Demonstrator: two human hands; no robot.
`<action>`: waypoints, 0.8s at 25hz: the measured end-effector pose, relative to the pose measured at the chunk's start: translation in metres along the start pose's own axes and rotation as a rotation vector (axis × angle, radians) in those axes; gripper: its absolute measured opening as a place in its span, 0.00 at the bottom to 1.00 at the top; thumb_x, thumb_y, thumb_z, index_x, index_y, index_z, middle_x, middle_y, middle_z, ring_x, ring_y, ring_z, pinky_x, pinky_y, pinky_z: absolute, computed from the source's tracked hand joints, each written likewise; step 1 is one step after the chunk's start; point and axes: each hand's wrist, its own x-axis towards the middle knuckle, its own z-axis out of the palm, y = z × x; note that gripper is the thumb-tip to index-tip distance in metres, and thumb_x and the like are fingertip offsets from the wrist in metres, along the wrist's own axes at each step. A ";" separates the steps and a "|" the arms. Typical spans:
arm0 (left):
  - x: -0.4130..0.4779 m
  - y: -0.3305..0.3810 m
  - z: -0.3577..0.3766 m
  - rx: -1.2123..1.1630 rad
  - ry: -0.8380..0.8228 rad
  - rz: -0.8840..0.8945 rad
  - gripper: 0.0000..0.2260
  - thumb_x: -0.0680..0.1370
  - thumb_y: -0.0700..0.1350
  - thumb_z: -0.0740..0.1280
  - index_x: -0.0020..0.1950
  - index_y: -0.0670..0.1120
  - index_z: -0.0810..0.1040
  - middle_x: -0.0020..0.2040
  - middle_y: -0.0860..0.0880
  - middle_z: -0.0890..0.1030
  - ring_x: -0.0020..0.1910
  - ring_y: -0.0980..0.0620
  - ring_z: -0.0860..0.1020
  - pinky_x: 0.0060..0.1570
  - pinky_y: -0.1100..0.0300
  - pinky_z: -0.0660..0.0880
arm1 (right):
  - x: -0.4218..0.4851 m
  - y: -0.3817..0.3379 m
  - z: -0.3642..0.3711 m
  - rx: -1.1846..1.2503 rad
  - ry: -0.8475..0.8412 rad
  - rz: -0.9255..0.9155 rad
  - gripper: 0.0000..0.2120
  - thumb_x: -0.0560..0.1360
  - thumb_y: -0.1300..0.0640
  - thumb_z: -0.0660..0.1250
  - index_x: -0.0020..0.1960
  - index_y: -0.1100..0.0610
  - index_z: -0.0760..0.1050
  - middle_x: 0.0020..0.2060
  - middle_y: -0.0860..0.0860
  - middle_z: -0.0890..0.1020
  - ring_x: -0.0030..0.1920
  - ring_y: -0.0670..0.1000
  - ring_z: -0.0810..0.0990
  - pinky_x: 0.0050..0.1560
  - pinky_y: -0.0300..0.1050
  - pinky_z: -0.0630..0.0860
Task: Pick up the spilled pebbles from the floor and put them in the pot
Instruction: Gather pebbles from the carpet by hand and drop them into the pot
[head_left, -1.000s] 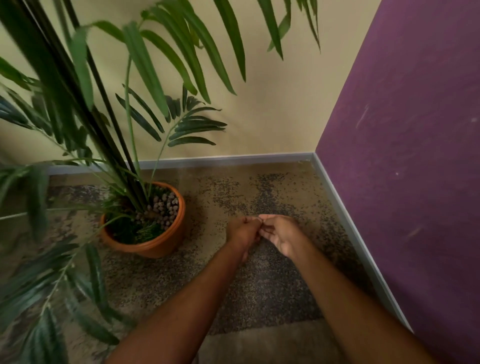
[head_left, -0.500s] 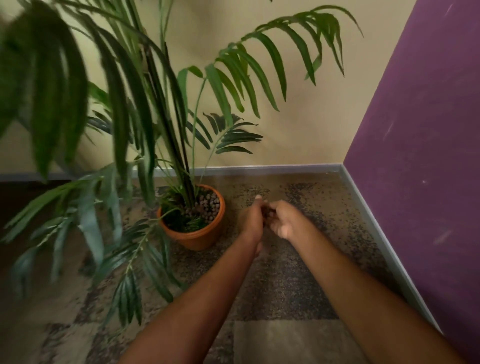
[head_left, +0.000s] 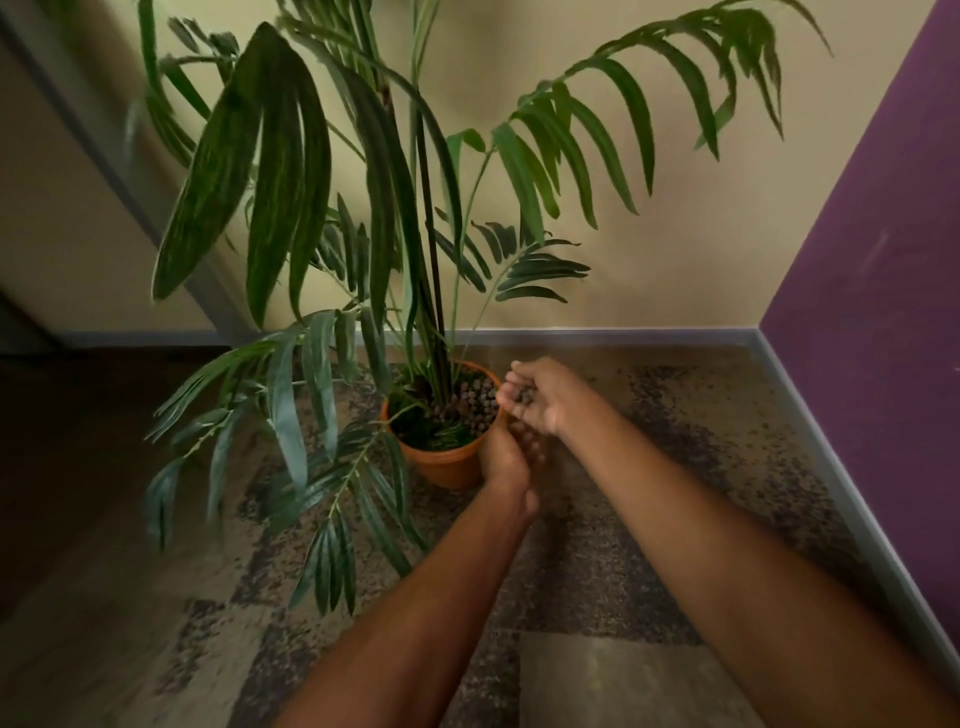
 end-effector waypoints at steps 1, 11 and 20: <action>0.001 -0.002 -0.006 -0.003 0.016 -0.024 0.19 0.85 0.56 0.59 0.56 0.43 0.83 0.52 0.42 0.83 0.48 0.47 0.81 0.52 0.51 0.80 | 0.001 0.001 0.007 -0.033 -0.019 0.014 0.07 0.84 0.60 0.61 0.48 0.58 0.75 0.40 0.54 0.73 0.37 0.50 0.72 0.54 0.50 0.82; 0.011 -0.016 -0.025 0.057 -0.017 -0.095 0.23 0.84 0.51 0.56 0.69 0.39 0.81 0.67 0.38 0.84 0.69 0.39 0.81 0.74 0.43 0.76 | -0.013 0.012 0.032 -0.170 -0.112 0.107 0.31 0.84 0.51 0.61 0.80 0.68 0.60 0.78 0.65 0.64 0.80 0.62 0.63 0.79 0.55 0.63; 0.013 -0.034 -0.015 0.137 -0.031 -0.097 0.18 0.85 0.44 0.57 0.69 0.39 0.79 0.60 0.40 0.84 0.60 0.39 0.82 0.72 0.44 0.77 | -0.009 -0.004 -0.012 -0.126 -0.044 0.073 0.13 0.83 0.53 0.63 0.60 0.62 0.77 0.61 0.59 0.82 0.62 0.59 0.82 0.56 0.52 0.81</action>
